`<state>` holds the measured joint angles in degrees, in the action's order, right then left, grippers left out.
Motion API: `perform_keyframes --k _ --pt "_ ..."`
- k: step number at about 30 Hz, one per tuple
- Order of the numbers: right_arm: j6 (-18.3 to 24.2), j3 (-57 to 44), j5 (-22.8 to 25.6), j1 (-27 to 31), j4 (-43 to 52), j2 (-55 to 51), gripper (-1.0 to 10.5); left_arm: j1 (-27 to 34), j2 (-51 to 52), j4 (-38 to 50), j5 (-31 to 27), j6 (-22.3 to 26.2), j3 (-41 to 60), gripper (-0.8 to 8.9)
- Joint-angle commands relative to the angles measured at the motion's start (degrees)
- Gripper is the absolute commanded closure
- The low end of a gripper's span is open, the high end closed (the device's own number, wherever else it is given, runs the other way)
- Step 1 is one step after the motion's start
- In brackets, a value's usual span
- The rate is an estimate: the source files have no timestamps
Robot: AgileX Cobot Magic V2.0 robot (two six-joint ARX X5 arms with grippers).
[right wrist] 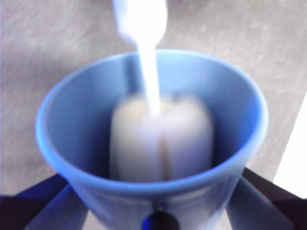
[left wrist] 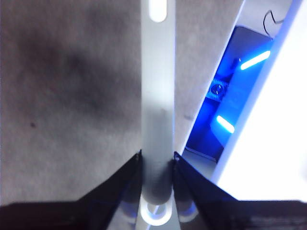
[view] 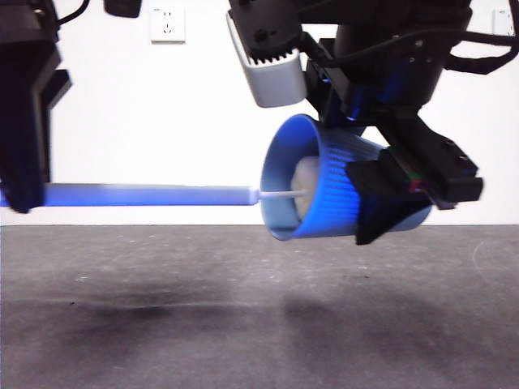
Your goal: Pick up the cup brush,pick up the cup,insert the brush into the cup,clean the cup,put the cup brush back,put the cup back to the fixed position on the table
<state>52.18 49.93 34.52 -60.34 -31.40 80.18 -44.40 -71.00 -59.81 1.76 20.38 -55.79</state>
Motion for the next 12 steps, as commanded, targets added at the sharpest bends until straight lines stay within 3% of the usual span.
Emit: perform_keyframes --k 1,12 --pt "-2.89 0.02 0.42 1.62 -2.36 0.22 9.6 1.18 0.59 -1.68 -0.83 -1.07 0.17 8.22" --pt "-4.13 0.02 0.28 4.39 -1.51 0.17 9.6 2.12 2.95 -6.54 0.17 -0.61 0.17 8.22"
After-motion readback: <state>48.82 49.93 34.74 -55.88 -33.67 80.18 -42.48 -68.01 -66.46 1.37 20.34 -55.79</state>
